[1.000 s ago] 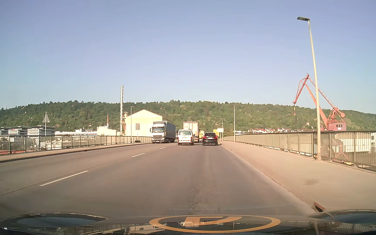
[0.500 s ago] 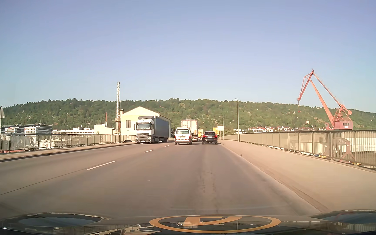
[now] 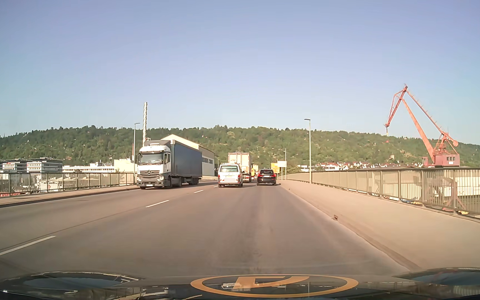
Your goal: Follow the waypoints while adhering to traffic rules and regulations
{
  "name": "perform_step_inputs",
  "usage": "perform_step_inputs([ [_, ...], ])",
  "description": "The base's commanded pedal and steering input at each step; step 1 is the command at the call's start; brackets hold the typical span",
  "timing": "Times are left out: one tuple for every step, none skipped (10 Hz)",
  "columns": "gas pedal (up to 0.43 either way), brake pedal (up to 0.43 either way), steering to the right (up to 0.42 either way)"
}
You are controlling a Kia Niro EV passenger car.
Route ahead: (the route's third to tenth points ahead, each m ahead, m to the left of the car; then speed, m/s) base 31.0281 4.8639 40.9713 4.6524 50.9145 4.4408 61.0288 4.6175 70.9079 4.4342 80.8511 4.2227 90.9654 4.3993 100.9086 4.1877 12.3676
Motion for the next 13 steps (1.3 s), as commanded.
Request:
perform_step_inputs([
  [0.228,0.0,0.004],
  [0.228,0.0,0.004],
  [0.228,0.0,0.004],
  [0.228,0.0,0.004],
  [0.22,0.0,0.004],
  [0.22,0.0,0.004],
  [0.209,0.0,0.004],
  [0.209,0.0,0.004],
  [0.197,0.0,0.003],
  [0.189,0.0,0.002],
  [0.189,0.0,0.0],
  [0.177,0.0,0.0],
  [0.177,0.0,0.0],
])
